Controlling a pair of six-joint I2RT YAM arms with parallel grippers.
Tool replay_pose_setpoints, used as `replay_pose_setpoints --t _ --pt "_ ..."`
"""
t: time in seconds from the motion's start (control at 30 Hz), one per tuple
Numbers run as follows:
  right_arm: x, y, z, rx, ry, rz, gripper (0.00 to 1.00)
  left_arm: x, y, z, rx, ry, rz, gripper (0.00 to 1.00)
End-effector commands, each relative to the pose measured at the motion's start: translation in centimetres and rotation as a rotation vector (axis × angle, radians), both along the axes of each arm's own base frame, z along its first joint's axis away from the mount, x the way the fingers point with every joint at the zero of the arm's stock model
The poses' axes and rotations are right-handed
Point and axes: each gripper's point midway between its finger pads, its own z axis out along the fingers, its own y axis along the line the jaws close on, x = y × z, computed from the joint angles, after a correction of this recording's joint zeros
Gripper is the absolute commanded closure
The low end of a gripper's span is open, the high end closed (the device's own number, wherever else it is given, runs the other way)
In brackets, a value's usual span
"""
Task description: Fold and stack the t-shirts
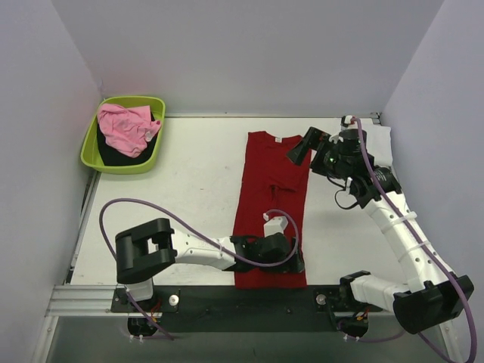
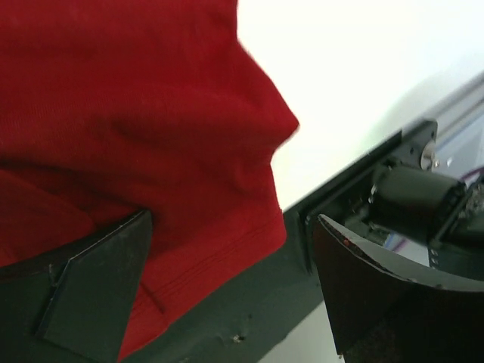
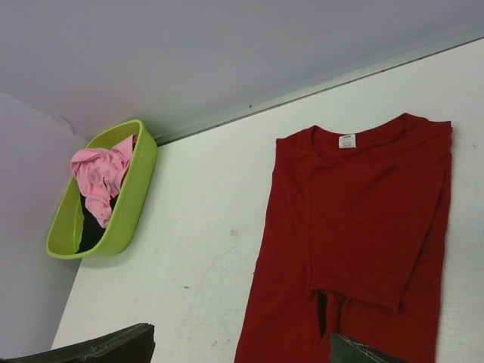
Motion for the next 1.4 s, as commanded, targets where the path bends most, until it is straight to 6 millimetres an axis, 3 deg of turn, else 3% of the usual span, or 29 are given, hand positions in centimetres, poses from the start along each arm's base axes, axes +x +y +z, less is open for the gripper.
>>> replay_pose_setpoints --t 0.0,0.2,0.27,0.3,0.33,0.37,0.4,0.47,0.5,0.53,0.6,0.63,0.67,0.7,0.77,0.8,0.87,0.93,1.0,1.1,1.37 --pt "-0.3 -1.0 1.1 -0.042 -0.037 -0.022 0.0 -2.5 -0.9 -0.5 0.029 0.04 -0.082 0.03" --pt "0.5 -1.1 0.4 -0.064 -0.021 -0.03 0.0 -3.7 -3.4 3.8 -0.047 -0.009 -0.176 0.03" --pt "1.2 -0.9 -0.4 -0.073 -0.008 -0.029 0.0 -3.7 -4.4 6.9 -0.093 -0.044 -0.207 0.03" --pt "1.8 -0.7 -1.7 -0.085 0.025 -0.029 0.0 -3.6 -4.7 8.2 -0.116 -0.058 -0.214 0.02" --pt "2.3 -0.6 -2.5 -0.084 0.043 -0.028 0.0 -3.5 -4.8 11.1 -0.158 -0.088 -0.218 0.03" --pt "2.4 -0.3 -3.7 -0.086 0.074 -0.023 0.0 -2.9 -4.5 12.6 -0.164 -0.144 -0.224 0.02" --pt "2.8 0.1 -5.4 -0.082 0.12 -0.018 0.0 -2.6 -4.1 14.1 -0.174 -0.181 -0.231 0.03" --pt "3.4 1.3 -6.8 -0.042 0.136 0.017 0.0 -1.0 -2.0 18.7 -0.181 -0.302 -0.219 0.03" --pt "3.4 1.8 -8.7 -0.027 0.183 0.027 0.0 -0.3 -0.9 19.8 -0.171 -0.329 -0.199 0.03" --pt "3.8 2.6 -9.0 0.004 0.183 0.05 0.0 1.1 1.3 22.1 -0.181 -0.358 -0.162 0.03" --pt "3.7 3.6 -11.4 0.03 0.239 0.08 0.0 2.7 4.2 22.8 -0.164 -0.374 -0.122 0.03" --pt "4.0 4.2 -11.7 0.051 0.241 0.089 0.0 3.2 6.6 24.8 -0.202 -0.393 -0.088 0.03" --pt "3.8 4.7 -12.3 0.062 0.258 0.108 0.0 5.2 8.6 24.8 -0.194 -0.399 -0.031 0.03" --pt "3.7 5.3 -13.3 0.061 0.28 0.119 0.0 5.9 10.4 23.7 -0.17 -0.391 -0.005 0.03" --pt "3.5 6.3 -14.1 0.089 0.29 0.146 0.0 7.9 14.9 24.3 -0.177 -0.401 0.086 0.03" --pt "3.2 6.8 -14.9 0.09 0.307 0.157 0.0 8.3 16.4 22.9 -0.149 -0.389 0.109 0.03" --pt "2.8 7.5 -16.2 0.112 0.332 0.174 0.0 9.6 20.1 22.9 -0.139 -0.394 0.195 0.03" --pt "2.4 8.2 -16.9 0.13 0.345 0.189 0.0 9.4 22.0 21.7 -0.124 -0.371 0.205 0.03" --pt "2.0 8.8 -18.0 0.143 0.37 0.206 0.0 10.1 23.5 20.4 -0.111 -0.354 0.246 0.03" --pt "1.4 9.5 -19.3 0.173 0.398 0.226 0.0 10.5 24.4 19.4 -0.103 -0.326 0.262 0.03" --pt "0.3 10.1 -22.3 0.196 0.45 0.249 0.0 11.4 24.2 17.1 -0.089 -0.286 0.257 0.03"
